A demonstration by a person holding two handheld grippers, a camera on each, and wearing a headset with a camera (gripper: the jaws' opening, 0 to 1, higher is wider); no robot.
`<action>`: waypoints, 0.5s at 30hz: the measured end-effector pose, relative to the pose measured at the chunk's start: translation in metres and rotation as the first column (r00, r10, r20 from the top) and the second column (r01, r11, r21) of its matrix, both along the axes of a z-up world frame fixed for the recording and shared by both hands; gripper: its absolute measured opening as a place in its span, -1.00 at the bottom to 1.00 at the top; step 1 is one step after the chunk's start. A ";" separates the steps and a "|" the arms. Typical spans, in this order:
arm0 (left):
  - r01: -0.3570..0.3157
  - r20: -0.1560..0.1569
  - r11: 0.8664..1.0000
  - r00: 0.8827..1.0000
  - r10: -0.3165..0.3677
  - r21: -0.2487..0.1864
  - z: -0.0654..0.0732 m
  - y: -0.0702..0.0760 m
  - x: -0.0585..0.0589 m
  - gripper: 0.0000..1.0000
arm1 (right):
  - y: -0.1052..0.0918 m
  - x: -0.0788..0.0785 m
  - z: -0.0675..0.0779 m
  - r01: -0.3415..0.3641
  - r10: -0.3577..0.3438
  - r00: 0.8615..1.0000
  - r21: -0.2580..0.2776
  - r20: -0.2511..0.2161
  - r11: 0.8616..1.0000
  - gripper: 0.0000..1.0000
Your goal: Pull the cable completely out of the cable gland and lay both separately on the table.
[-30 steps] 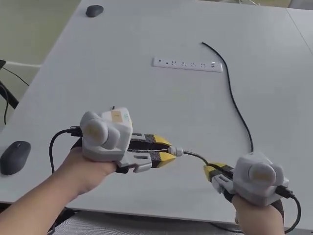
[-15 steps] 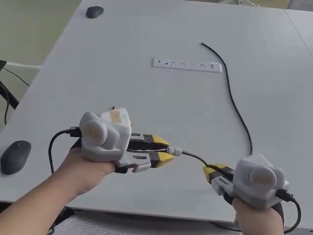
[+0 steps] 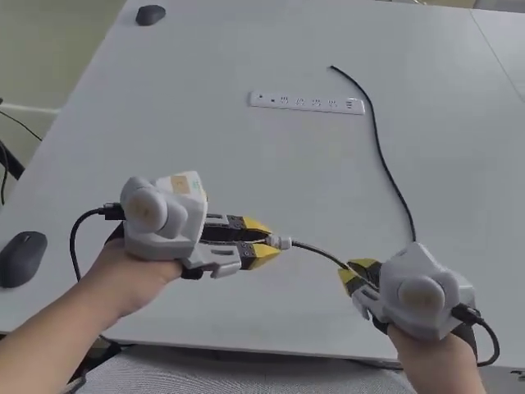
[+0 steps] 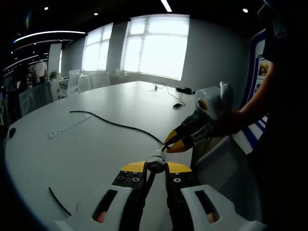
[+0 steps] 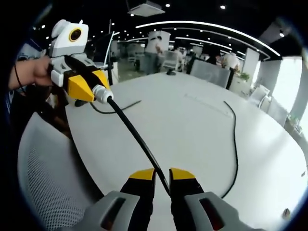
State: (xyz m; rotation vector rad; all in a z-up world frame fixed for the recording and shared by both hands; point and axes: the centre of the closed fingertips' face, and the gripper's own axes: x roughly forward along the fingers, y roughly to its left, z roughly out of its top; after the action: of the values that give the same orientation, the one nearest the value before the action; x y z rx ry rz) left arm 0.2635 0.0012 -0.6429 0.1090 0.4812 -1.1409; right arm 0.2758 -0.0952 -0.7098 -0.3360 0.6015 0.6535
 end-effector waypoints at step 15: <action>-0.006 -0.010 1.000 1.000 0.006 0.010 -0.005 -0.002 -0.002 -0.70 | 0.047 -0.011 0.047 -0.244 0.259 0.959 -0.131 0.117 0.961 -0.65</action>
State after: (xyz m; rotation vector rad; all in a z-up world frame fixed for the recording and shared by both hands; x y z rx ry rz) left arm 0.2613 -0.0005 -0.6476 0.1100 0.4959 -1.1339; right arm 0.2649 -0.0482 -0.6626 -0.5673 0.4725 0.8352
